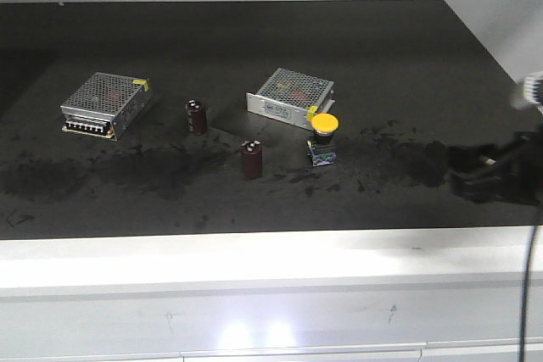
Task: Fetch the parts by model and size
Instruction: 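Lower the right gripper onto the yellow-capped push button and grasp it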
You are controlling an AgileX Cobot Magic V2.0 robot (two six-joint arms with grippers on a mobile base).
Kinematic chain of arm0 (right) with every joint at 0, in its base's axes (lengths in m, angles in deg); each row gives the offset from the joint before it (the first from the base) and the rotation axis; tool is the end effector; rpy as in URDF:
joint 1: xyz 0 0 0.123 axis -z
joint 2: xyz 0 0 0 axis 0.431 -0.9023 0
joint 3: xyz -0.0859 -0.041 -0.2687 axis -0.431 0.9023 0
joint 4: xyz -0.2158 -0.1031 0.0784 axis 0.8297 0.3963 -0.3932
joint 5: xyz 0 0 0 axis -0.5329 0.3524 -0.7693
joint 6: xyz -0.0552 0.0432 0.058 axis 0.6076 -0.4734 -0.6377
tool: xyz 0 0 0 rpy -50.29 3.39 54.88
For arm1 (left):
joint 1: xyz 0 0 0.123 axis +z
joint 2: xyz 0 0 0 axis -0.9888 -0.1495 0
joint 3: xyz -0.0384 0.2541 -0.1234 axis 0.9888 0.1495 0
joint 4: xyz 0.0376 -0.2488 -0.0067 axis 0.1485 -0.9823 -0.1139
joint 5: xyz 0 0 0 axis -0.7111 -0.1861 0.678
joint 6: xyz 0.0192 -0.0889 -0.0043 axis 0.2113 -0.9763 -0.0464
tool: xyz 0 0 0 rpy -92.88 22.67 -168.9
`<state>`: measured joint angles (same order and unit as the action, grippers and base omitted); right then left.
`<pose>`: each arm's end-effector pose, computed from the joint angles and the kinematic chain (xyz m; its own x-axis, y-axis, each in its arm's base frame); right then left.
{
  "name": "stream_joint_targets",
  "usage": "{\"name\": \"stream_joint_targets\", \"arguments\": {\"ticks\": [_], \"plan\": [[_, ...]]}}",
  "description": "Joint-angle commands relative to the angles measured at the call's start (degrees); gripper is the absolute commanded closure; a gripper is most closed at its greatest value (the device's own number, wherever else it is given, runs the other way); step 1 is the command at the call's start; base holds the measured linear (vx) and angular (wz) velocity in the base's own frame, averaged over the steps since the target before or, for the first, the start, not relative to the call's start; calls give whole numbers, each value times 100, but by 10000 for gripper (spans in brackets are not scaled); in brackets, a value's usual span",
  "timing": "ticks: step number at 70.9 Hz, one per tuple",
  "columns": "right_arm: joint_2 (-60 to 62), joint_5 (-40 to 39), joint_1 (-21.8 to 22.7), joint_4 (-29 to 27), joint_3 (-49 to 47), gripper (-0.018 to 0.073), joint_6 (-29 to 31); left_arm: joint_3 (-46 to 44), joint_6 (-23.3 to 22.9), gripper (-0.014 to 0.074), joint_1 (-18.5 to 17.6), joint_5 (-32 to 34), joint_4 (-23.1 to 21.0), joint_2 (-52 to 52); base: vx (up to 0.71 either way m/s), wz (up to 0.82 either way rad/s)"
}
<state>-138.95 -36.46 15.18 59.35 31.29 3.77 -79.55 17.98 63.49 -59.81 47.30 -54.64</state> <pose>0.2177 0.0385 0.3026 -0.5113 -0.1755 -0.8413 -0.2095 0.9748 -0.0760 0.0541 -0.0117 0.3075 -0.5774 0.1117 -0.8088 0.2197 0.9753 -0.0222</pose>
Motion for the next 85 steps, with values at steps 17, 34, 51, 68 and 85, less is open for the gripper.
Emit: {"name": "stream_joint_targets", "arguments": {"ticks": [17, 34, 51, 68, 85], "plan": [[-1745, 461, -836, -30, -2218, 13, -146, -123, -4, 603, -33, 426, -11, -55, 0, 0], [-3039, 1575, -1016, -255, -4010, 13, -301, -123, -4, 603, -33, 426, -11, -55, 0, 0], [-3952, 2222, -1005, -314, -5199, 13, -367, -123, -4, 603, -33, 426, -11, -55, 0, 0], [-4519, 2558, -1011, -326, -5713, 13, -367, -123, -4, 603, -33, 426, -11, -55, 0, 0], [-4765, 2645, -1011, -478, -5728, 13, -341, -123, -4, 603, -33, 426, -11, -55, 0, 0]]}}
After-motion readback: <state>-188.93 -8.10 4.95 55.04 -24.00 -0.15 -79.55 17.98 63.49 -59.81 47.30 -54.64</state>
